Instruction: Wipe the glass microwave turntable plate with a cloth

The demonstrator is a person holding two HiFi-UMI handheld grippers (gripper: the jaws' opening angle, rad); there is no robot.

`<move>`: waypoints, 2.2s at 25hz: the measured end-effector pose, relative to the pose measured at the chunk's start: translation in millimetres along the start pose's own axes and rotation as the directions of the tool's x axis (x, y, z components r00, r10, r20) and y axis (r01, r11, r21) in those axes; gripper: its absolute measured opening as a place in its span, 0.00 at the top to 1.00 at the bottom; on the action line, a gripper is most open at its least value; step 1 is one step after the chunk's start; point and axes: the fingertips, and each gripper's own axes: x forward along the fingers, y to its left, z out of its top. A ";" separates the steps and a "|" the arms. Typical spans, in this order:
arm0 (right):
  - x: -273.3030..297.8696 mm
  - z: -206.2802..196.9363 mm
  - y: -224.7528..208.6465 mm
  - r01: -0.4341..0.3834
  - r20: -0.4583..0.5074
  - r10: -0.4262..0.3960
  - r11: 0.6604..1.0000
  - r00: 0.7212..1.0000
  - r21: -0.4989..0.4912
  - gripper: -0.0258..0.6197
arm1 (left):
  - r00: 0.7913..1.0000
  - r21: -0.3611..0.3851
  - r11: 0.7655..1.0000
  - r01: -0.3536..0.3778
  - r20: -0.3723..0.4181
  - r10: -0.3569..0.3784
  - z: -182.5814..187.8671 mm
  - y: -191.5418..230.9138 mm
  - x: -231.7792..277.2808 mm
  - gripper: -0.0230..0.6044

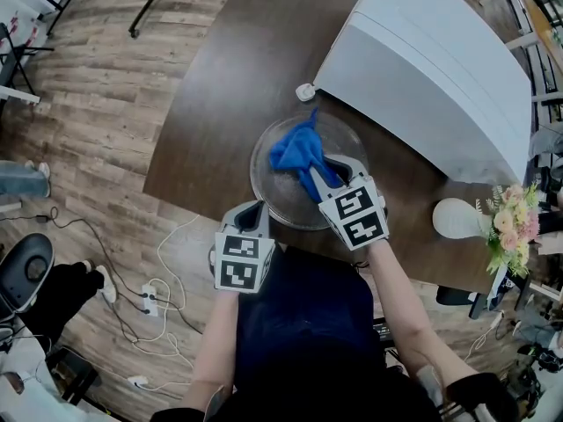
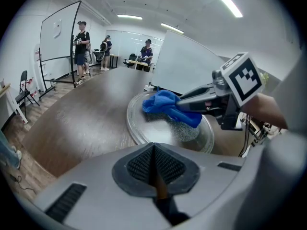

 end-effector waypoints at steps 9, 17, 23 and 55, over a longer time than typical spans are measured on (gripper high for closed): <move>5.3 7.2 -32.9 0.062 0.013 -0.062 0.998 0.998 0.028 0.85 | 1.000 -0.001 1.000 0.000 -0.002 0.000 0.2 0.1 -1.1 0.96; 10.8 12.1 -58.0 0.115 0.018 -0.116 0.992 0.993 0.056 0.85 | 1.000 -0.002 1.000 0.001 -0.002 -0.001 0.7 -0.2 -0.6 0.96; 11.0 15.6 -86.2 0.192 0.010 -0.193 0.978 0.981 0.077 0.85 | 1.000 -0.006 1.000 0.001 -0.003 -0.001 0.6 0.8 -1.1 0.96; -35.5 24.6 5.6 -0.035 0.167 -0.002 0.975 0.986 0.220 0.85 | 1.000 -0.002 1.000 0.002 0.010 -0.002 0.6 1.0 -1.5 0.96</move>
